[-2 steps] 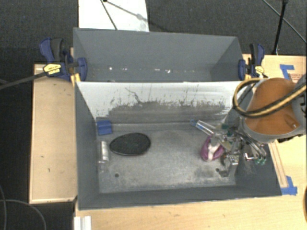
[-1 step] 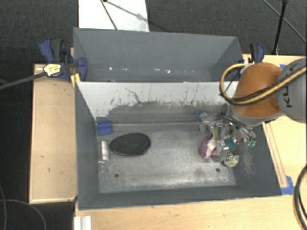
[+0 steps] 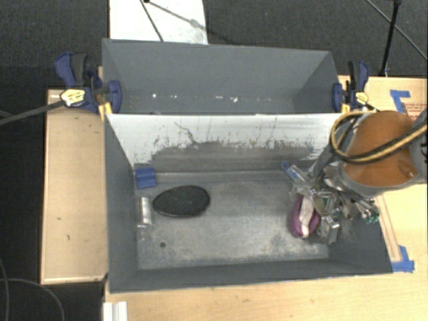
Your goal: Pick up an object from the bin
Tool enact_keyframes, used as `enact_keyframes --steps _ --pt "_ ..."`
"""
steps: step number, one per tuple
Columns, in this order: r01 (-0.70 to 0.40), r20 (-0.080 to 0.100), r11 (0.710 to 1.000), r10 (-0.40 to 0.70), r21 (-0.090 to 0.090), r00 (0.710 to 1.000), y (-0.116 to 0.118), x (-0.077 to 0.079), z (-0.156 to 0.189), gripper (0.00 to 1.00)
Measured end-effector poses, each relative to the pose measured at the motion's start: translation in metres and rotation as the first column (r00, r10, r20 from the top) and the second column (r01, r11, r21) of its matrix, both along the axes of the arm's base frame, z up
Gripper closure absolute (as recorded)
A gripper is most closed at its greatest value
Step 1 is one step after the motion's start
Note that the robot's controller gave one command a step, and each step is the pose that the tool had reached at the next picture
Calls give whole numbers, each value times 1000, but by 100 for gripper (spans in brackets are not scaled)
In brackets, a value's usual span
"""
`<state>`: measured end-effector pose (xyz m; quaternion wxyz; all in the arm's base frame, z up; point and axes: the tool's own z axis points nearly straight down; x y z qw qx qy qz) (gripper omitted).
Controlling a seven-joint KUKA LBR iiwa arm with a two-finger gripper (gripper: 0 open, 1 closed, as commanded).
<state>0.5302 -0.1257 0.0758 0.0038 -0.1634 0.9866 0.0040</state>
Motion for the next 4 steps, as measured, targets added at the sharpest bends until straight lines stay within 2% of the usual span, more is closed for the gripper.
enact_keyframes --steps 1,2,3,4 --pt "-312 -1 950 312 -7 950 1 -23 -5 0" --pt "-312 -3 950 312 -4 950 2 -23 -6 100" --pt "-743 -9 669 743 -4 669 19 -45 -6 100" --pt "-746 -1 666 746 -15 666 39 -49 127 100"
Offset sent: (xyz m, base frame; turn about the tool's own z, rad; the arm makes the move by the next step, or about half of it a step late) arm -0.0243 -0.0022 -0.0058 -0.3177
